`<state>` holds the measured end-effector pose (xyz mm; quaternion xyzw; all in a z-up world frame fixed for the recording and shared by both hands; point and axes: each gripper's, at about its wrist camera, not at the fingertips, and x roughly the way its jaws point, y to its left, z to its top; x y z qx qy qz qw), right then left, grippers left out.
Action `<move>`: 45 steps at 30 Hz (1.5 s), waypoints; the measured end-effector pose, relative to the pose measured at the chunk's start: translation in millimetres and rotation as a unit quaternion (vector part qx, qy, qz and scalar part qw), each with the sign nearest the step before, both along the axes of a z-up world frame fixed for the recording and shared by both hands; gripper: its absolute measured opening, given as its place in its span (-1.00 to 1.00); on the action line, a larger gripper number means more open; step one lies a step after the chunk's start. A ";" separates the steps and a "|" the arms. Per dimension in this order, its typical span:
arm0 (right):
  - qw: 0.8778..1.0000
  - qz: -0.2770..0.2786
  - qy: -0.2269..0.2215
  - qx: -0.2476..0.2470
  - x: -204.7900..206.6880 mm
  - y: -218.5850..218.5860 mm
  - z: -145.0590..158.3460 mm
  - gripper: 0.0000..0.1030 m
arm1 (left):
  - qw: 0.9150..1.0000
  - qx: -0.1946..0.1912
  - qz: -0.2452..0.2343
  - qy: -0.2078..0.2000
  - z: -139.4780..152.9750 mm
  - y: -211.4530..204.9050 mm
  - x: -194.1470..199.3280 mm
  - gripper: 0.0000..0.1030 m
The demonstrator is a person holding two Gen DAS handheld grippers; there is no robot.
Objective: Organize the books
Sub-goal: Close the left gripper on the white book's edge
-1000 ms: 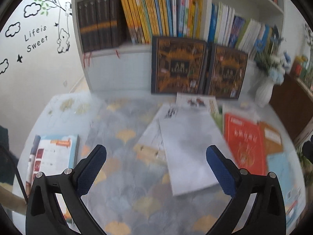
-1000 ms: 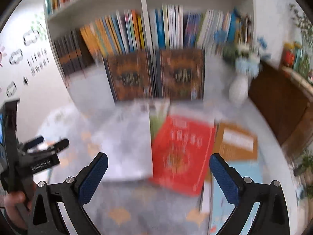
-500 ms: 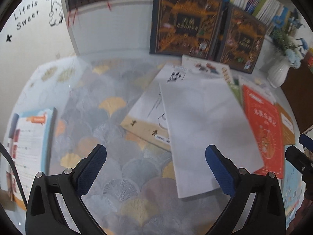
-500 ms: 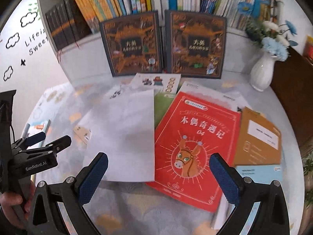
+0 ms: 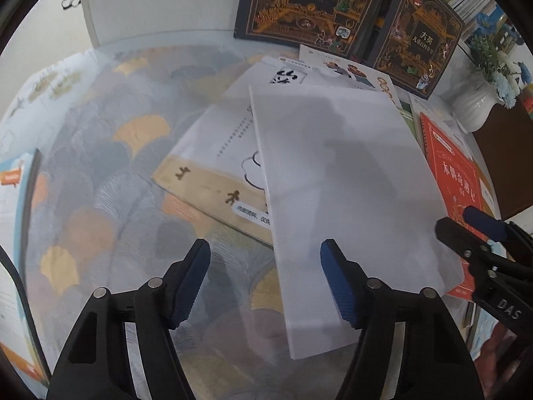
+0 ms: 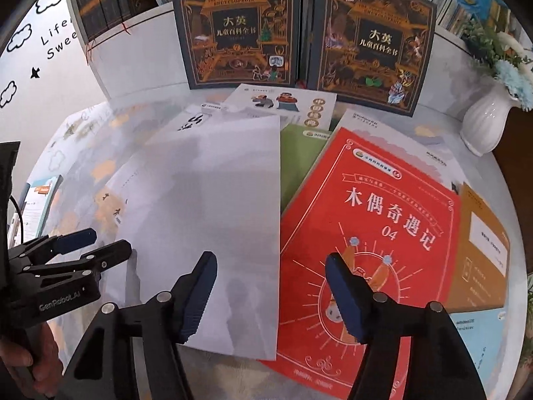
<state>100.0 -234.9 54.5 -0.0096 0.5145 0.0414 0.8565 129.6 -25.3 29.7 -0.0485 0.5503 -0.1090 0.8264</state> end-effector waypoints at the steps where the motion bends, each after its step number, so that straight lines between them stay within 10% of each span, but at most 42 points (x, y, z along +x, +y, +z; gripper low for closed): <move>1: 1.000 -0.001 0.001 0.000 -0.4 0.4 -2.0 0.28 | 1.000 -0.005 -0.002 0.000 -0.3 -0.9 -1.7 0.28; 14: 0.999 0.020 0.032 0.023 -27.9 18.2 -14.6 0.11 | 0.999 -0.030 -0.039 0.005 2.0 -18.3 -26.7 0.28; 45: 1.000 0.001 0.028 0.004 6.3 12.3 -19.9 0.21 | 0.996 -0.021 0.086 0.001 -5.1 31.2 -5.0 0.39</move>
